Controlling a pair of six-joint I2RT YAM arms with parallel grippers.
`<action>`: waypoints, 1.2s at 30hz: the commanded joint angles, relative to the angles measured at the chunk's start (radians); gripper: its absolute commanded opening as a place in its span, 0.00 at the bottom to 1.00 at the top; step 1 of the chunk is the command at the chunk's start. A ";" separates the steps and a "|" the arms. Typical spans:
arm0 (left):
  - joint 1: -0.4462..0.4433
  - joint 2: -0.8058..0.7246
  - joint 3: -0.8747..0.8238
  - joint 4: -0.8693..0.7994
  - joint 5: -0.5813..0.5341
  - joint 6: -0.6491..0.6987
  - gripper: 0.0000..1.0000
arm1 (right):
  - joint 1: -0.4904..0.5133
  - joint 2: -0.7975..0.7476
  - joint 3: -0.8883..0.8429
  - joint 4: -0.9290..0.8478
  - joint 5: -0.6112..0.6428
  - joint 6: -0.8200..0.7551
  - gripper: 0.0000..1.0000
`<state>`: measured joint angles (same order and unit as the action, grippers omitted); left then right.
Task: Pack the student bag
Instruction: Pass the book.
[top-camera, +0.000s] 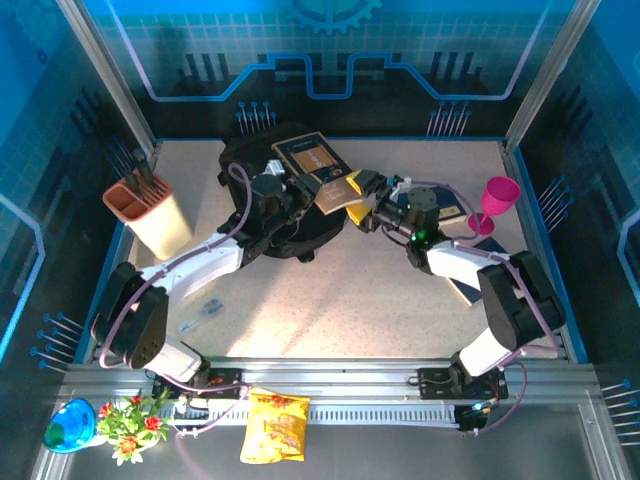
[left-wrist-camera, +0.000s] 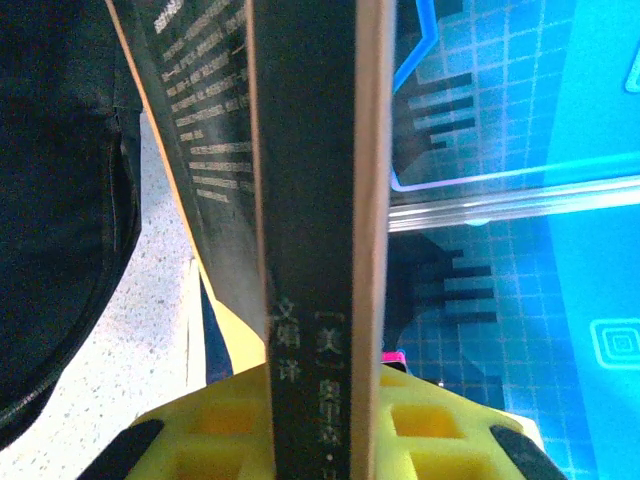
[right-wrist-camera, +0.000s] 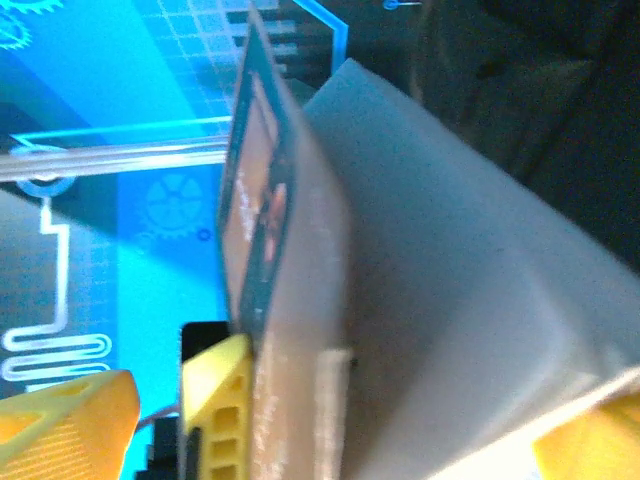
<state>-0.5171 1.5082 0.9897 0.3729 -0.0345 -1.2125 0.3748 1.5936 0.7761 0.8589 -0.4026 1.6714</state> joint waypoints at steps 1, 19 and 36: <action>-0.012 0.017 0.066 0.105 -0.052 -0.029 0.06 | 0.003 0.047 0.053 0.085 -0.015 0.079 0.93; -0.049 0.085 0.049 0.187 -0.154 -0.097 0.08 | -0.016 0.057 0.065 0.006 0.006 0.061 0.44; -0.029 -0.095 -0.019 -0.311 -0.091 0.271 0.76 | -0.137 -0.076 -0.026 -0.106 -0.042 -0.208 0.09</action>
<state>-0.5552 1.4467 0.9726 0.2264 -0.1589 -1.0946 0.2726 1.5814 0.7547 0.7460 -0.4137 1.5608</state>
